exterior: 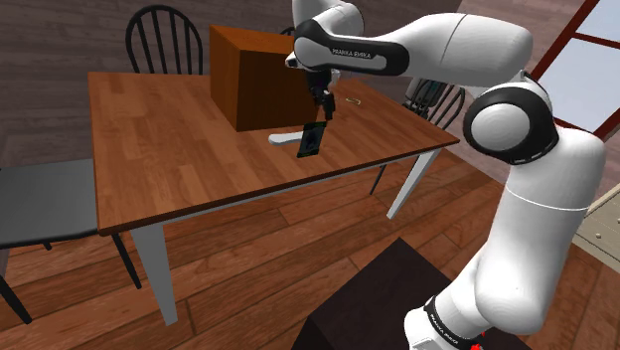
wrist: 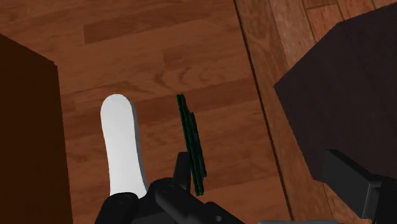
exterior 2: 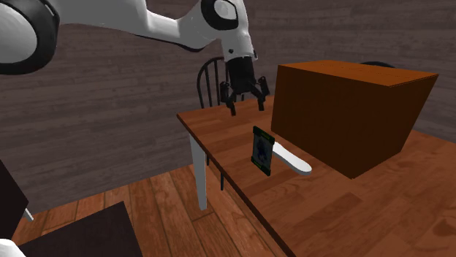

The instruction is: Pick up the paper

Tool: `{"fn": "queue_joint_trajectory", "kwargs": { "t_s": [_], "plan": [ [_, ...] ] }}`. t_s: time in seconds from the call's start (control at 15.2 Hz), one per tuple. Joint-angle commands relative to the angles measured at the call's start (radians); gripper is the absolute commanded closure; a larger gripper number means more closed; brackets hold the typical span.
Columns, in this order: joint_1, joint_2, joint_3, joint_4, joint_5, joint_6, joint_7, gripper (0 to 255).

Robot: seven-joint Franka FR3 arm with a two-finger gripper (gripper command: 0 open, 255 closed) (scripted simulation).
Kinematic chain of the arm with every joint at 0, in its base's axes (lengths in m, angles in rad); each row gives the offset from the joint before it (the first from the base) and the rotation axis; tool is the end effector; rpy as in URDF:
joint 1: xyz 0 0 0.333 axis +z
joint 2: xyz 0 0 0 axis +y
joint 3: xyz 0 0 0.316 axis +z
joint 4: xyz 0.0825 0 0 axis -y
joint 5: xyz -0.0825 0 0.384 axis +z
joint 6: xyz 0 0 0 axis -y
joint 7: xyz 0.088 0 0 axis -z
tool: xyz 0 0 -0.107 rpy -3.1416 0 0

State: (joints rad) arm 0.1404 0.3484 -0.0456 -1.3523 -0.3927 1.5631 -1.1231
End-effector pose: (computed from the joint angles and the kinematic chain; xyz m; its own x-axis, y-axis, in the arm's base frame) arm 0.6510 0.0253 0.5248 0.3021 0.8587 -0.4140 0.9492 -0.3109 0.0477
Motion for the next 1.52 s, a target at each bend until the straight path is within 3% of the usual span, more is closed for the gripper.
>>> {"fn": "queue_joint_trajectory", "kwargs": {
  "t_s": [0.0,0.2,0.79,0.86,1.45],
  "plan": [
    [0.011,0.087,0.009,0.095,-0.026,-0.010,-0.065,0],
    [0.031,0.197,0.020,0.219,-0.061,-0.025,-0.143,0],
    [0.026,0.188,0.022,0.108,-0.063,0.069,-0.101,0],
    [0.026,0.189,0.022,0.109,-0.063,0.069,-0.102,255],
    [0.026,0.188,0.022,0.108,-0.063,0.069,-0.102,255]
  ]
}}
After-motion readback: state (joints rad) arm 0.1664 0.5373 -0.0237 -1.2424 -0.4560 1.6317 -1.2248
